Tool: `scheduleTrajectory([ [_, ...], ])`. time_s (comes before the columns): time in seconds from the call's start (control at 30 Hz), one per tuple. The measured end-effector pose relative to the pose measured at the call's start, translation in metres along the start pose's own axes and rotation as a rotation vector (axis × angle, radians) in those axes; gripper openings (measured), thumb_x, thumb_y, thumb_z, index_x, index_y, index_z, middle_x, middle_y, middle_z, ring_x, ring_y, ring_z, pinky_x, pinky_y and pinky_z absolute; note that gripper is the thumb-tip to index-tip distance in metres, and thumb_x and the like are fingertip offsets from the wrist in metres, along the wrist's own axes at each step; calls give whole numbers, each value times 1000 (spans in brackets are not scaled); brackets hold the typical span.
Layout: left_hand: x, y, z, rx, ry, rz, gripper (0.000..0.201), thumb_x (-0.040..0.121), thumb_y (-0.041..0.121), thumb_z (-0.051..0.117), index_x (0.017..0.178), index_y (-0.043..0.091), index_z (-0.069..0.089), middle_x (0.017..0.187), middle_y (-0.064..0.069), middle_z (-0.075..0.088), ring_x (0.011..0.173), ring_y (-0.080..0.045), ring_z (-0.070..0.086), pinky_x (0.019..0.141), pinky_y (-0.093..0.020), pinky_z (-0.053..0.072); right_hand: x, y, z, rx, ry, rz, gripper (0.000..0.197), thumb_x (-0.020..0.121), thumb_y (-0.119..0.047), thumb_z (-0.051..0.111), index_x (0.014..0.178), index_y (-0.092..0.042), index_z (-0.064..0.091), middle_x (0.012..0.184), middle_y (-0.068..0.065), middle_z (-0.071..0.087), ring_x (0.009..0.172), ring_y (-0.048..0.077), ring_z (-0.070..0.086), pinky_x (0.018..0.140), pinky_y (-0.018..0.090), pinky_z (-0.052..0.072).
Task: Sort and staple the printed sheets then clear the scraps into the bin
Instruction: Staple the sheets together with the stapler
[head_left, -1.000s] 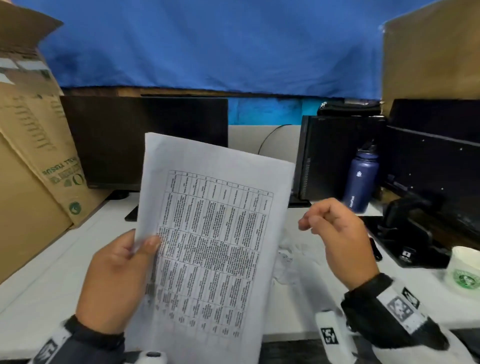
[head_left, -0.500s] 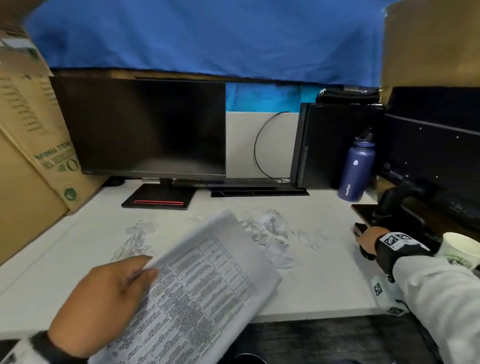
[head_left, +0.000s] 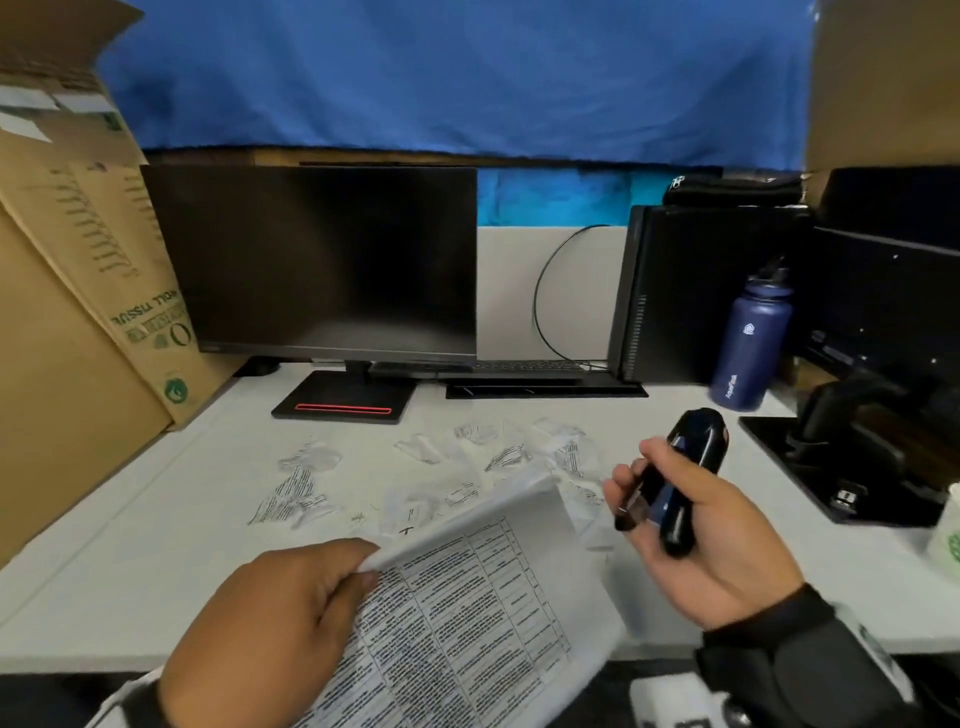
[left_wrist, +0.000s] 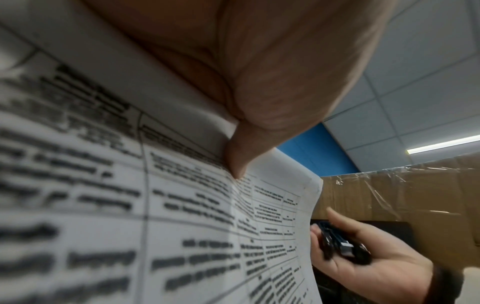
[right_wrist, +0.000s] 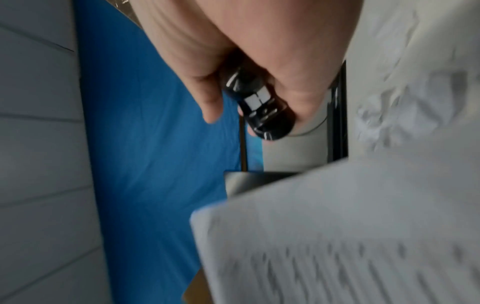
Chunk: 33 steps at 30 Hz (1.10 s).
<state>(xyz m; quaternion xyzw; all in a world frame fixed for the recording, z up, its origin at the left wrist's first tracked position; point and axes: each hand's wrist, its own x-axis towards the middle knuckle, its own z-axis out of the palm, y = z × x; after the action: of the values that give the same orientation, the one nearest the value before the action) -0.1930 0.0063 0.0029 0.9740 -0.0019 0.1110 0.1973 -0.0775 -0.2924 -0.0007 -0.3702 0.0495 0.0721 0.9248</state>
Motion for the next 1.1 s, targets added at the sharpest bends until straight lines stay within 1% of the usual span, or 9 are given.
scheduleTrajectory([
  [0.07,-2,8,0,-8,-14,15,10,93,43,57,97,53,56,79,20,65,67,-4,61,62,-23,52,-12,10,20,13,76,-128,38,83,-49,64,94,-13,62,78,7,69,82,25,71,85,42,55],
  [0.17,-4,18,-1,-12,-11,23,13,93,44,57,91,56,55,83,24,64,68,-3,61,61,-19,50,-25,20,40,-136,89,-321,57,83,-66,44,93,-13,61,94,8,77,93,28,74,85,42,53],
  [0.27,-3,24,0,-22,-10,43,17,93,43,57,84,57,54,83,24,63,71,-4,61,58,-18,47,-35,24,49,-289,86,-423,65,83,-71,31,95,-14,62,100,7,78,91,21,76,85,39,52],
  [0.4,-4,30,2,-22,-7,51,6,94,44,55,89,49,54,82,18,63,71,-6,60,59,-19,47,-42,25,55,-440,101,-486,82,78,-76,26,106,-10,65,99,-1,78,90,12,75,86,34,52],
  [0.63,-1,39,7,-18,3,80,10,94,45,53,87,51,50,72,10,62,66,-8,58,58,-21,46,-47,27,56,-549,99,-600,62,76,-79,23,79,-41,72,89,-3,79,87,12,75,83,34,53],
  [0.73,-1,43,9,12,-12,92,22,95,45,50,78,59,45,66,12,58,65,-7,56,54,-17,39,-46,27,57,-518,92,-656,60,78,-80,26,72,-38,70,82,2,78,81,19,75,84,42,55],
  [0.83,-1,46,11,21,-18,75,28,96,46,48,75,63,41,66,12,56,66,-7,55,55,-17,36,-44,28,59,-432,93,-666,60,71,-87,36,67,-35,65,71,6,72,71,28,73,76,47,58],
  [1.03,-5,48,15,32,-16,79,25,96,47,46,75,60,40,67,11,55,72,-10,58,62,-21,43,-47,30,62,-421,159,-670,61,74,-83,31,61,-32,63,62,6,69,63,29,70,78,53,58],
  [1.1,-7,49,18,34,-12,99,16,96,47,45,83,56,42,66,13,55,74,-10,59,63,-22,43,-47,29,63,-440,188,-671,62,76,-81,30,60,-29,60,58,6,68,56,25,68,76,53,58],
])
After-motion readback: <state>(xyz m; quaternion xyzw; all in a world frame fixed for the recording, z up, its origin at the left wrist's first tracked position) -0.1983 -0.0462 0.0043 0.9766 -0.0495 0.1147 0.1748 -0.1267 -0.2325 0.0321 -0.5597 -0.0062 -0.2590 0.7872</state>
